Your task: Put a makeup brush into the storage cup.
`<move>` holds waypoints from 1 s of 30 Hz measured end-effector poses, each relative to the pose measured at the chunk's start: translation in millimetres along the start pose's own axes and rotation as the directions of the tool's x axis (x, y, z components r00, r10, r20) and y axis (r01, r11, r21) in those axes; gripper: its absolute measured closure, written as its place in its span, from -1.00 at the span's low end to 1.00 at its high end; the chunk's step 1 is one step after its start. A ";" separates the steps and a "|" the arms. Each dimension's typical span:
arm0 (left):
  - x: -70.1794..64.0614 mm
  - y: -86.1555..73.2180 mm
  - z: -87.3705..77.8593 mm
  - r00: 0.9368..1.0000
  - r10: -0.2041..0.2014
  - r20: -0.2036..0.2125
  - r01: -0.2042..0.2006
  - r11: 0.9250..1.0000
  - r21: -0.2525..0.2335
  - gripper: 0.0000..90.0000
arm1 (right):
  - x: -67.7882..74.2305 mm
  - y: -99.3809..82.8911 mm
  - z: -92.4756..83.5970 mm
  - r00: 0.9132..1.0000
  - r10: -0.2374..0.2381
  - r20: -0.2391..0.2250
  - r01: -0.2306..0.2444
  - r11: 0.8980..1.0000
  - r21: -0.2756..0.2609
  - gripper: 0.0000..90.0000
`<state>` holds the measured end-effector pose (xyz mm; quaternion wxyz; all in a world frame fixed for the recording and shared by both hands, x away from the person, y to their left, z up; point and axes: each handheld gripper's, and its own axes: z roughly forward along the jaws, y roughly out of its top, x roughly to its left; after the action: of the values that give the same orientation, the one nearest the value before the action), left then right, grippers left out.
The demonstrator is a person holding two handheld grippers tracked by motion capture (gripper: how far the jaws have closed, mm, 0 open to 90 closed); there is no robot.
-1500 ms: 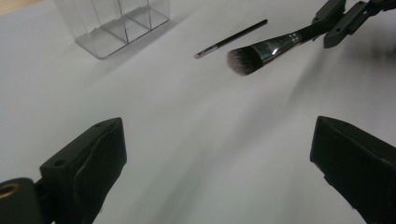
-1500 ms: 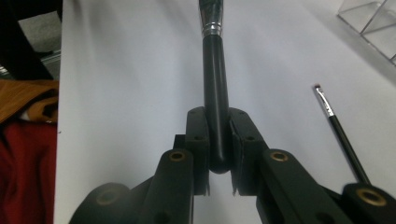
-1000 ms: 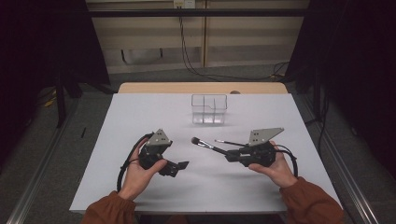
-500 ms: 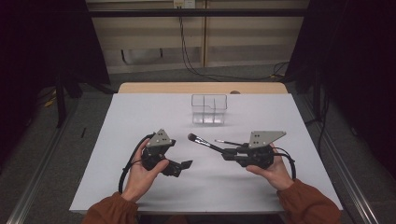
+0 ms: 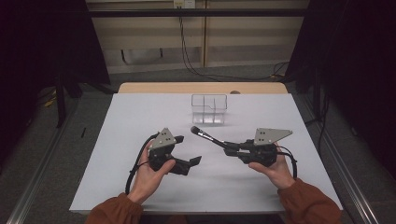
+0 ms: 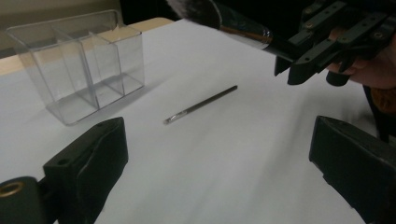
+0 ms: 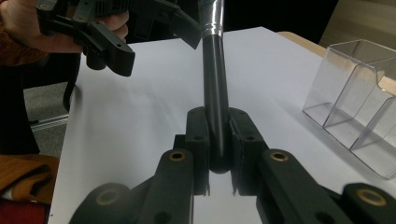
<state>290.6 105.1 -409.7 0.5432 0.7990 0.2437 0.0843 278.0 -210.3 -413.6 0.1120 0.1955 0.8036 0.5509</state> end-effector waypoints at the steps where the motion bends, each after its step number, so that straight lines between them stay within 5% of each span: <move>1: -1.1 1.1 1.3 1.000 0.001 0.009 -0.001 1.000 -0.012 -0.89 | -0.1 0.2 -0.5 1.000 -0.002 0.005 0.002 1.000 -0.003 0.77; 12: -10.9 11.9 16.8 0.999 0.009 0.048 -0.007 1.000 -0.028 -0.87 | 0.3 1.2 -0.7 1.000 -0.007 0.007 0.007 1.000 -0.015 0.77; 30: -16.8 13.2 30.5 0.999 0.020 0.025 -0.019 0.999 -0.032 -0.81 | 0.5 -0.7 2.2 1.000 -0.005 -0.001 0.005 1.000 -0.006 0.77</move>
<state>292.2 67.9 -407.6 0.5582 0.7935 0.2276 0.0833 278.3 -208.5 -415.1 0.1133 0.1930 0.8025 0.5531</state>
